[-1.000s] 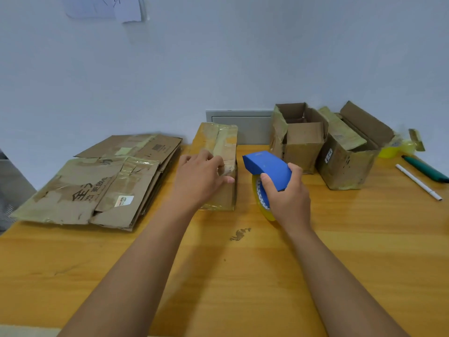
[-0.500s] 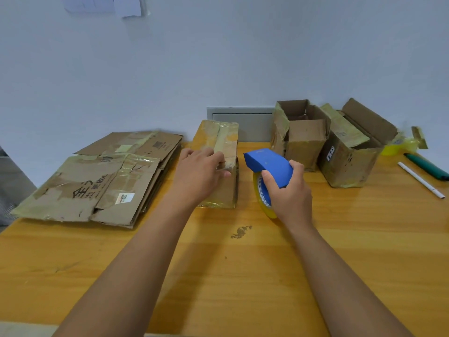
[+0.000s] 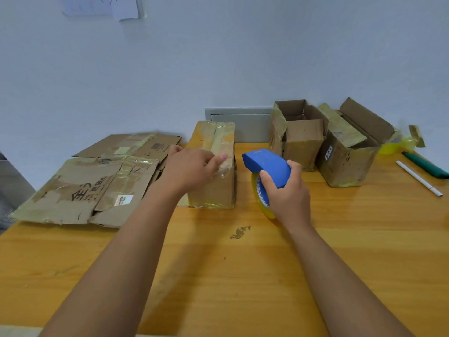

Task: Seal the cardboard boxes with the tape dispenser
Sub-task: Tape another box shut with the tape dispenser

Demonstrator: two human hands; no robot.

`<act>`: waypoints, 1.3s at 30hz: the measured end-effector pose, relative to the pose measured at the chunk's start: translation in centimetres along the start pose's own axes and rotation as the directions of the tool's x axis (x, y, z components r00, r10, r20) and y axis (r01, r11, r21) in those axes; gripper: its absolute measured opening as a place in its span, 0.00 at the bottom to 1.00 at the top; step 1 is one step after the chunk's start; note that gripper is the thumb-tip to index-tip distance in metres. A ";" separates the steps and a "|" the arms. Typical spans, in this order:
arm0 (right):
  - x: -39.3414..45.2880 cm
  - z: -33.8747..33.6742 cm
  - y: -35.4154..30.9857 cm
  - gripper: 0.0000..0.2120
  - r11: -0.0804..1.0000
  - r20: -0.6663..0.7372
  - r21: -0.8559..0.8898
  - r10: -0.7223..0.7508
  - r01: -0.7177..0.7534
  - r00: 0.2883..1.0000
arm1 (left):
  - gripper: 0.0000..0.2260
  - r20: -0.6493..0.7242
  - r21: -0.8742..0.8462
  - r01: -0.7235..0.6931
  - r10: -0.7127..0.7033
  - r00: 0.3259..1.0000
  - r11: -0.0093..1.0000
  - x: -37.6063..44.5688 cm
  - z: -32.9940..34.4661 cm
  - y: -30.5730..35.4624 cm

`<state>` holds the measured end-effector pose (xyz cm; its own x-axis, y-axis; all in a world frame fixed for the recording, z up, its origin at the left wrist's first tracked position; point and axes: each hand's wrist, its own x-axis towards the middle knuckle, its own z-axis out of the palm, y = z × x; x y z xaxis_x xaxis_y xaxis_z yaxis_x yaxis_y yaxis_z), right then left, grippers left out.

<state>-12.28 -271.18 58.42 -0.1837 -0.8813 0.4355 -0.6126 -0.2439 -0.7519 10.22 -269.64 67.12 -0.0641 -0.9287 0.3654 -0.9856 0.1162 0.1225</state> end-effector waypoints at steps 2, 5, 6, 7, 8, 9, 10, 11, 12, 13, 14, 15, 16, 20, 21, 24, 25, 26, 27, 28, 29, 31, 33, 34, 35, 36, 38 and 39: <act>0.0 0.0 0.0 0.32 1.000 0.001 0.001 0.005 -0.005 1.000 | 0.24 -0.007 -0.016 0.005 -0.005 1.000 1.000 0.5 0.1 -0.3; -0.1 0.0 0.0 0.32 1.000 -0.001 0.012 0.009 -0.009 1.000 | 0.15 -0.016 -0.093 -0.009 0.007 1.000 0.996 0.4 0.9 -0.8; -0.1 0.0 0.0 0.32 1.000 -0.004 0.011 0.009 -0.009 1.000 | 0.14 -0.027 -0.126 -0.010 0.006 1.000 0.992 0.3 1.2 -1.0; -0.1 0.1 0.1 0.32 1.000 -0.007 0.009 0.008 -0.008 1.000 | 0.14 -0.045 -0.150 -0.014 0.007 0.999 0.989 0.0 1.5 -1.1; -0.1 0.1 0.1 0.32 1.000 -0.011 0.007 0.005 -0.005 1.000 | 0.15 -0.070 -0.162 -0.028 0.017 0.997 0.986 -0.2 1.8 -1.3; -0.1 0.1 0.1 0.32 1.000 -0.013 0.006 0.001 -0.001 1.000 | 0.16 -0.101 -0.167 -0.049 0.032 0.994 0.985 -0.4 2.0 -1.4; -0.1 0.1 0.1 0.32 1.000 -0.014 0.006 0.000 0.000 1.000 | 0.16 -0.136 -0.173 -0.067 0.043 0.990 0.983 -0.6 2.2 -1.4; 0.0 0.1 0.1 0.32 1.000 -0.012 0.007 0.001 -0.001 1.000 | 0.16 -0.169 -0.182 -0.075 0.044 0.985 0.980 -0.8 2.3 -1.4; 0.0 0.1 0.1 0.32 1.000 -0.010 0.008 0.003 -0.003 1.000 | 0.17 -0.196 -0.188 -0.076 0.038 0.980 0.979 -0.9 2.4 -1.2; 0.0 0.1 0.0 0.32 1.000 -0.009 0.008 0.004 -0.004 1.000 | 0.17 -0.215 -0.188 -0.076 0.034 0.976 0.979 -1.0 2.4 -1.0; -0.1 0.1 0.0 0.32 1.000 -0.008 0.008 0.004 -0.004 1.000 | 0.17 -0.223 -0.182 -0.079 0.037 0.974 0.980 -1.1 2.4 -0.8; -0.1 0.1 0.0 0.32 1.000 -0.009 0.008 0.004 -0.004 1.000 | 0.17 -0.223 -0.175 -0.087 0.047 0.974 0.981 -1.1 2.4 -0.7; -0.2 0.0 0.0 0.32 1.000 -0.011 0.009 0.002 -0.002 1.000 | 0.17 -0.214 -0.167 -0.096 0.059 0.975 0.981 -1.1 2.4 -0.8; -0.2 0.1 0.1 0.32 1.000 -0.021 0.010 -0.006 0.007 1.000 | 0.16 -0.175 -0.228 -0.085 0.045 0.984 0.970 -1.3 2.2 -1.6; -0.2 0.1 0.1 0.32 1.000 -0.021 0.009 -0.006 0.007 1.000 | 0.16 -0.168 -0.240 -0.075 0.035 0.985 0.968 -1.2 2.0 -1.7; -0.2 0.1 0.1 0.32 1.000 -0.017 0.006 -0.001 0.001 1.000 | 0.13 -0.165 -0.219 -0.079 0.043 0.985 0.973 -1.0 1.8 -1.6; -0.2 0.1 0.1 0.32 1.000 -0.016 0.008 0.000 0.000 1.000 | 0.12 -0.165 -0.220 -0.088 0.052 0.985 0.972 -1.0 1.8 -1.6; -0.2 0.1 0.1 0.32 1.000 -0.016 0.013 0.003 -0.002 1.000 | 0.12 -0.162 -0.227 -0.096 0.060 0.985 0.969 -1.1 1.8 -1.6; -0.2 0.1 0.1 0.32 1.000 -0.015 0.018 0.006 -0.006 1.000 | 0.12 -0.157 -0.235 -0.103 0.066 0.985 0.967 -1.2 1.9 -1.7; -0.2 0.1 0.2 0.32 1.000 -0.014 0.019 0.008 -0.007 1.000 | 0.12 -0.156 -0.240 -0.108 0.072 0.985 0.965 -1.4 2.1 -1.9; -0.2 0.1 0.2 0.33 1.000 -0.013 0.017 0.007 -0.007 1.000 | 0.13 -0.159 -0.239 -0.113 0.076 0.984 0.964 -1.5 2.2 -2.1; -0.2 0.2 0.3 0.33 1.000 -0.013 0.010 0.007 -0.007 1.000 | 0.15 -0.154 -0.228 -0.126 0.092 0.984 0.966 -1.7 2.3 -2.4; -0.2 0.2 0.3 0.33 1.000 -0.015 0.005 0.010 -0.009 1.000 | 0.18 -0.124 -0.228 -0.129 0.103 0.987 0.965 -1.7 2.4 -2.7; -0.2 0.2 0.3 0.33 1.000 -0.014 0.003 0.009 -0.009 1.000 | 0.19 -0.121 -0.235 -0.129 0.103 0.987 0.963 -1.8 2.6 -2.7; -0.2 0.2 0.3 0.33 1.000 -0.015 0.003 0.007 -0.007 1.000 | 0.19 -0.136 -0.237 -0.128 0.097 0.986 0.963 -1.9 2.7 -2.6; -0.2 0.3 0.3 0.33 1.000 -0.016 0.004 0.004 -0.004 1.000 | 0.18 -0.164 -0.231 -0.122 0.085 0.983 0.965 -1.9 2.9 -2.4; -0.2 0.3 0.3 0.33 1.000 -0.018 0.009 0.003 -0.003 1.000 | 0.18 -0.217 -0.195 -0.086 0.043 0.975 0.977 -2.0 3.3 -1.6; -0.1 0.3 0.3 0.33 1.000 -0.019 0.010 0.006 -0.006 1.000 | 0.18 -0.229 -0.170 -0.055 0.015 0.973 0.984 -1.8 3.4 -1.0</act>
<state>-12.20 -271.25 57.99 -0.2020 -0.8749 0.4402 -0.6039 -0.2426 -0.7593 10.80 -269.27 63.20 -0.0416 -0.8217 0.5684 -0.9397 0.2255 0.2572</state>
